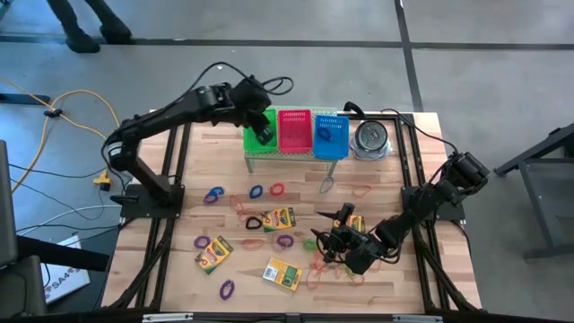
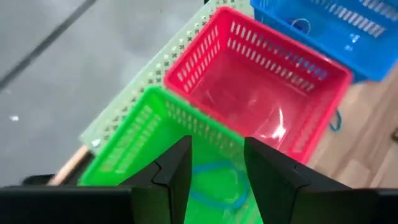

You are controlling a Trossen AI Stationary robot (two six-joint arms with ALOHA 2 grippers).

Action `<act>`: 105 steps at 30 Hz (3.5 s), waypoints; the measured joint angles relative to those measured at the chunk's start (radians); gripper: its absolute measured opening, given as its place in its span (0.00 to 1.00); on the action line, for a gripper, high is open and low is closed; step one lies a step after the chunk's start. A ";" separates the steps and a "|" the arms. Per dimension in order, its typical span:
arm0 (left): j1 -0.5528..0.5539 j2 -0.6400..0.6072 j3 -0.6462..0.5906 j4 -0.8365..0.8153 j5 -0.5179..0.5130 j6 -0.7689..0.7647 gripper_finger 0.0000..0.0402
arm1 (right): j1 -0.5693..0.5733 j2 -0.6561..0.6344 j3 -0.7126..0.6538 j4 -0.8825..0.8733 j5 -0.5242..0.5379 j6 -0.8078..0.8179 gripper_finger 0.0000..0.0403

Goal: Pick & Place Office Desk Supplies
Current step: Put the top green spring keychain into the blue bin on the shelf

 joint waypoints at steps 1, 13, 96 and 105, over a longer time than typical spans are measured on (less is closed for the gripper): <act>-0.011 -0.016 0.000 -0.030 -0.002 0.000 0.35 | 0.000 0.000 0.000 0.000 -0.008 -0.001 0.63; -0.155 -0.137 -0.003 -0.364 -0.012 -0.124 0.35 | -0.002 0.000 0.000 0.009 -0.051 0.099 0.63; -0.494 -0.366 -1.215 1.335 0.099 0.004 0.35 | -0.053 -0.176 0.000 -0.168 -0.704 0.376 0.65; -0.494 -0.366 -1.215 1.335 0.099 0.004 0.35 | -0.098 -0.176 0.000 -0.345 -0.739 0.626 0.65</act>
